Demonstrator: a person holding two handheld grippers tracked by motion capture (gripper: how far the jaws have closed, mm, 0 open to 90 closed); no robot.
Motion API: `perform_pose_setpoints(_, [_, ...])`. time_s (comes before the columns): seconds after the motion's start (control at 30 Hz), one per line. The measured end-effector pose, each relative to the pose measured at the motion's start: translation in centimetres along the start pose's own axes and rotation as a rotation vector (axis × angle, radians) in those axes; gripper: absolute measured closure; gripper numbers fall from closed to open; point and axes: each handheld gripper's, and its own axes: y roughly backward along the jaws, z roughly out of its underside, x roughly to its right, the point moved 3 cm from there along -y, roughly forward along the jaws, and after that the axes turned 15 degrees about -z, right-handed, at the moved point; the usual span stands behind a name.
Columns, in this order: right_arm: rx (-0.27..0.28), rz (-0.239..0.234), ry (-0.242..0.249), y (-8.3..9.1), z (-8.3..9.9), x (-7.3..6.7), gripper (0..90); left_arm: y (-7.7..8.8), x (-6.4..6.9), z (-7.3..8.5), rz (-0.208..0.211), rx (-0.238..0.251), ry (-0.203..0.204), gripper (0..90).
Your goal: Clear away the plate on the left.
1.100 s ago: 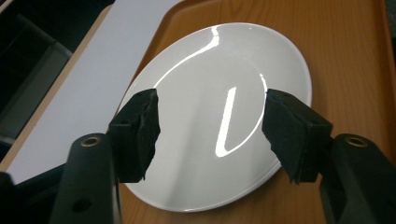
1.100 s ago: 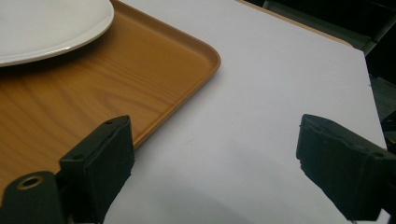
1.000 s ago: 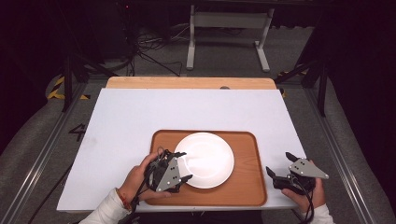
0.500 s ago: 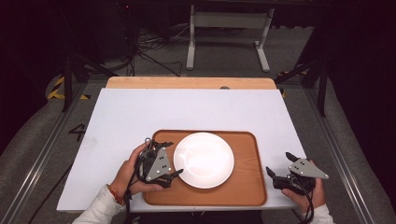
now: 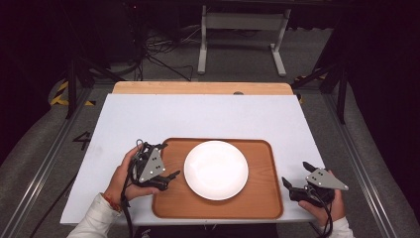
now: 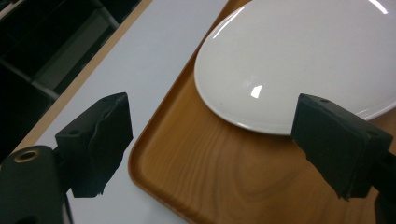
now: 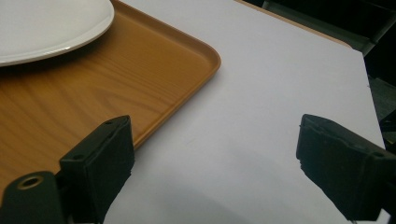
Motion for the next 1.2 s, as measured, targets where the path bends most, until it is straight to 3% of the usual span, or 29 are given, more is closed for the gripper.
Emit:
perform_pose_setpoints(0.33, [-0.001,0.002,-0.001,0.0,0.0,0.0,11.9,0.0,-1.7,3.2,-0.05,-0.084,0.013,14.3])
perform_pose_setpoints(0.67, [-0.002,0.005,-0.003,0.0,0.0,0.0,12.0,0.4,-3.2,5.9,-0.064,-0.139,0.077,13.8])
perform_pose_setpoints(0.93, [-0.003,0.004,-0.006,0.0,0.2,0.1,12.0,1.2,-4.1,8.4,-0.084,-0.183,0.148,13.5])
perform_pose_setpoints(1.2, [-0.001,0.008,-0.001,0.1,0.1,0.1,12.0,2.4,-4.3,10.5,-0.077,-0.198,0.248,12.4])
